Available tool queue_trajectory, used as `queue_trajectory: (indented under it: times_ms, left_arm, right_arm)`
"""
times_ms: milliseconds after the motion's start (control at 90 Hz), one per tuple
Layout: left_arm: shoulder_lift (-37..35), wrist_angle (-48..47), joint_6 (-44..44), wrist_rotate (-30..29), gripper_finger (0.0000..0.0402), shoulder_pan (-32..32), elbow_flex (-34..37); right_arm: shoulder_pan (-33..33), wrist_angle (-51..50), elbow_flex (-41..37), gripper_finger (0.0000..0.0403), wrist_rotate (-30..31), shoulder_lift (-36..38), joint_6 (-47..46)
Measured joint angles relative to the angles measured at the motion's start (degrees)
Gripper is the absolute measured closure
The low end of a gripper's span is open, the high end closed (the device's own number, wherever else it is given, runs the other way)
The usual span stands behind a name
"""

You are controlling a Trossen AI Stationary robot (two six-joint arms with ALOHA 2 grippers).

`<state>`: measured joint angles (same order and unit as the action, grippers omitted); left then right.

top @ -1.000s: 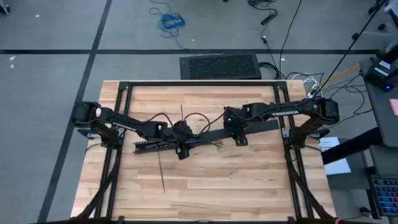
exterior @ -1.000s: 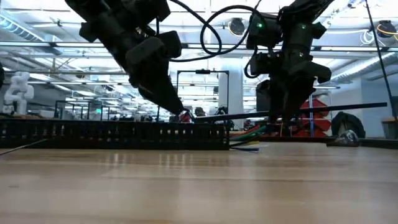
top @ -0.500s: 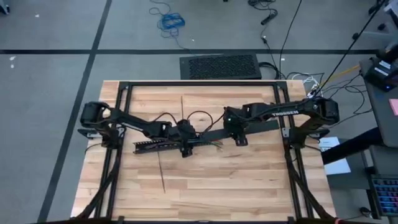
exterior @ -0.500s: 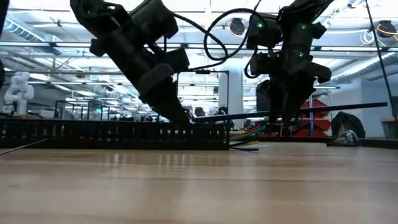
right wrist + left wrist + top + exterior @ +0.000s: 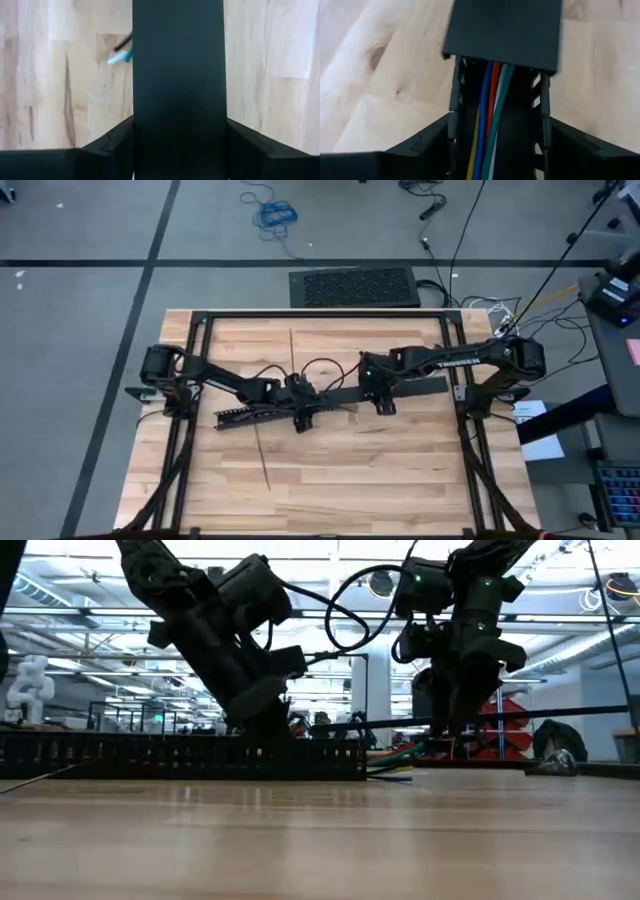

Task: Ziptie cables
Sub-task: Insert the black cable duct cover into the black cable duct

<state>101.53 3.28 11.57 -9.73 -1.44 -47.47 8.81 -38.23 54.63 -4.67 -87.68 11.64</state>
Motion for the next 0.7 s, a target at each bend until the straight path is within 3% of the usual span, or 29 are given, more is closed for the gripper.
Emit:
queue_trajectory:
  times_ms: [233, 700]
  left_arm:
    - [0.29, 0.69, -1.74, -0.56, 0.0174, -0.51, -0.02]
    - [0.38, -0.08, -2.41, -0.23, 0.0178, -2.17, 0.03]
  right_arm:
    - [0.02, 2.75, 0.0, 0.0183, -0.09, 0.0, 2.49]
    - [0.94, 4.25, 0.0, 0.0183, -1.68, -2.95, -0.2]
